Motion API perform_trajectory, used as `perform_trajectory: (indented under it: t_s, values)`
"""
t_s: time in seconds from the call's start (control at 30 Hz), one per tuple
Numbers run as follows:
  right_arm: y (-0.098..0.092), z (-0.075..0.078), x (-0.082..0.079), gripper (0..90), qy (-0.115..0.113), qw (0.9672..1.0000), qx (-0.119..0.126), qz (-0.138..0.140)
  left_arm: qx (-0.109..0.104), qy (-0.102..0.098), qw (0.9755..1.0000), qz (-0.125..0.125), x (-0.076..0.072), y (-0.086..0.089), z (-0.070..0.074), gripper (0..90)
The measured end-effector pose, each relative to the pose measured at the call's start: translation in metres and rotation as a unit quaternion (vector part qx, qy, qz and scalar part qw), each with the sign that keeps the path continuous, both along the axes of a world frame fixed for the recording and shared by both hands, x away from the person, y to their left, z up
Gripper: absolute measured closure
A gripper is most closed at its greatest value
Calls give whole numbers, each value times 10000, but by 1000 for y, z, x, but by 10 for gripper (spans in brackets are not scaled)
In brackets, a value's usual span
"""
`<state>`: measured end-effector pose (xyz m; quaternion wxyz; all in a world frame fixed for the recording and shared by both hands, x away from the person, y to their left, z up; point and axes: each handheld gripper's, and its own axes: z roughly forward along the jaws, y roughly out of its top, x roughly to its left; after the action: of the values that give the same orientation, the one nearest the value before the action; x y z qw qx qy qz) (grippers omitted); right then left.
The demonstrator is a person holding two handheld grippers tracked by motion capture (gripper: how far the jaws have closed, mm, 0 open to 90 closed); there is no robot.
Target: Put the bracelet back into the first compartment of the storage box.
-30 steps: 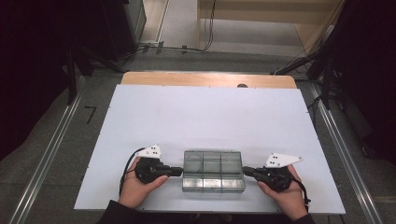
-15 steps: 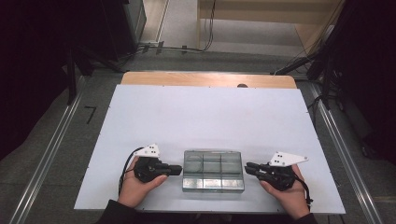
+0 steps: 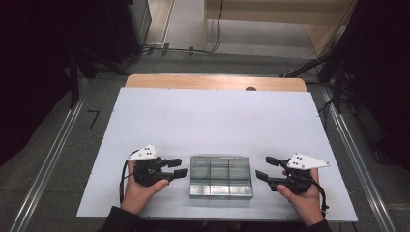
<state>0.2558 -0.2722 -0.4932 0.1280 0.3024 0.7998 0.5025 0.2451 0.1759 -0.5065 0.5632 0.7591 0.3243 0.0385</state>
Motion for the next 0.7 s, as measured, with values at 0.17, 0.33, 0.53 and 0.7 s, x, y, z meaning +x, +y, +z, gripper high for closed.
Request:
perform_trajectory:
  t_s: [0.17, 0.33, 0.53, 0.7]
  values:
    - [-5, 3, 2, 176, -31, 9999, 90, -128, -125, -140, 9996, 231, -1, 6, 3, 328]
    - [-12, 5, 3, 137, -61, 9996, 141, -239, -205, -183, 9992, 282, -2, 11, 3, 232]
    - [-23, 5, 6, 93, -65, 9988, 196, -436, -224, -240, 9985, 435, -1, 21, 3, 120]
    - [-35, 5, 8, 76, -92, 9982, 302, -511, -293, -337, 9976, 536, -3, 31, 3, 74]
